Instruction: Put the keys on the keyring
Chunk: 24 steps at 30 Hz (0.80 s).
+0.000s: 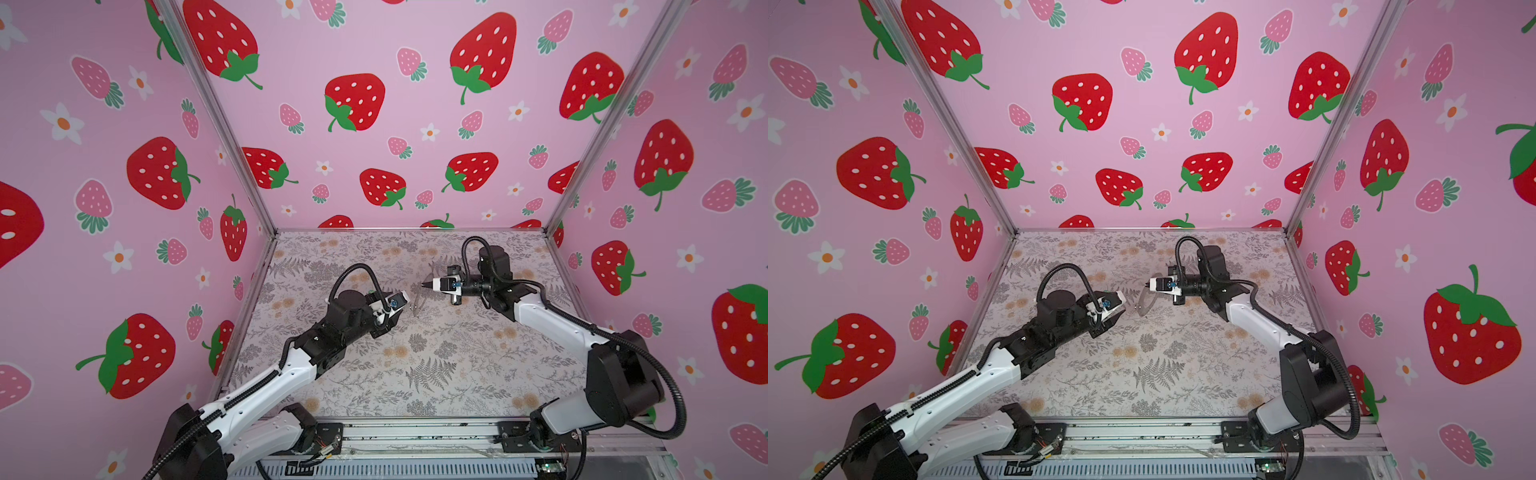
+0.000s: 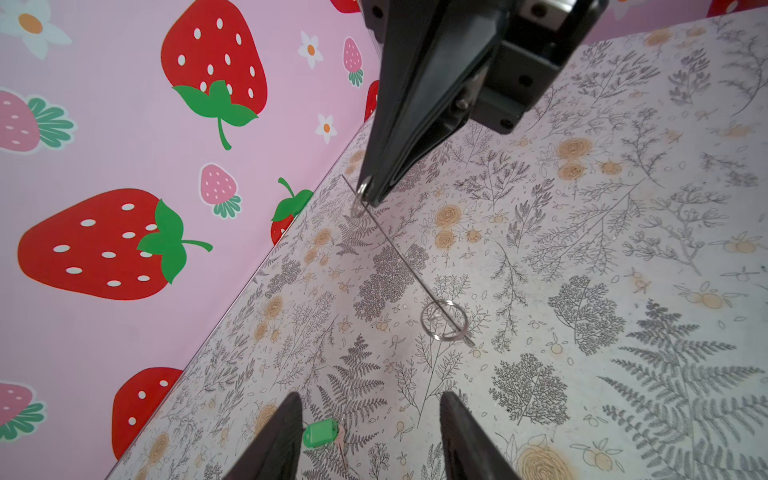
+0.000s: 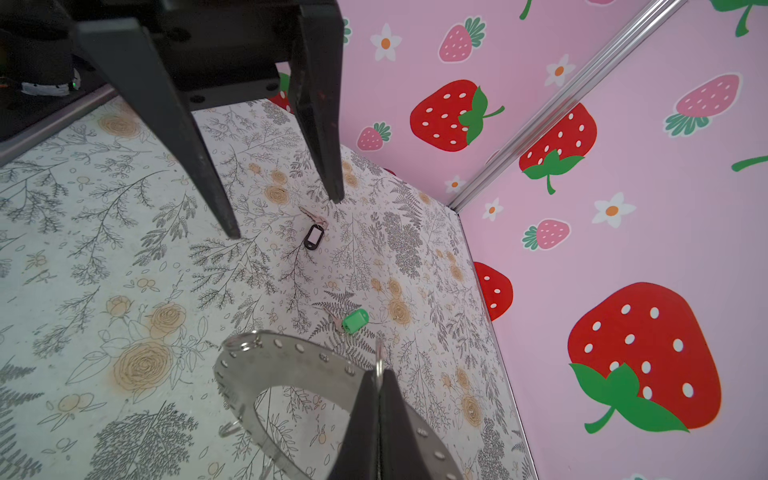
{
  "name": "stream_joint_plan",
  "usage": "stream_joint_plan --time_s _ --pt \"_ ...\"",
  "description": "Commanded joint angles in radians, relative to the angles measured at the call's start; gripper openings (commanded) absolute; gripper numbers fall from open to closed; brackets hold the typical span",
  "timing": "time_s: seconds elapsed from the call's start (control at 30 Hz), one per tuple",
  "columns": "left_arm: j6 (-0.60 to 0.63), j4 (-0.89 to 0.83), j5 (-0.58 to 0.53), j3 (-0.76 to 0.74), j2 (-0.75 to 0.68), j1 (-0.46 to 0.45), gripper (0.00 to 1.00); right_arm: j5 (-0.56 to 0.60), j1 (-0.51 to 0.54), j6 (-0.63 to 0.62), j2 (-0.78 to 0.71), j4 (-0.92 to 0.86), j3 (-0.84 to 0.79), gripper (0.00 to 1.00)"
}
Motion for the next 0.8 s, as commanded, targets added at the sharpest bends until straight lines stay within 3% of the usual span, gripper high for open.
stream_joint_plan --time_s 0.0,0.27,0.5,0.77 --pt "0.045 0.039 -0.018 0.035 0.013 -0.012 0.53 -0.010 0.001 -0.069 -0.037 0.029 -0.026 0.05" --pt "0.159 0.030 -0.133 0.106 0.083 -0.070 0.43 0.051 0.027 -0.229 -0.093 0.036 -0.095 0.05" --pt "0.200 0.050 -0.063 0.112 0.085 -0.080 0.34 0.103 0.051 -0.338 -0.129 0.055 -0.132 0.05" --pt "0.221 0.062 0.000 0.128 0.106 -0.081 0.28 0.104 0.062 -0.344 -0.141 0.045 -0.135 0.05"
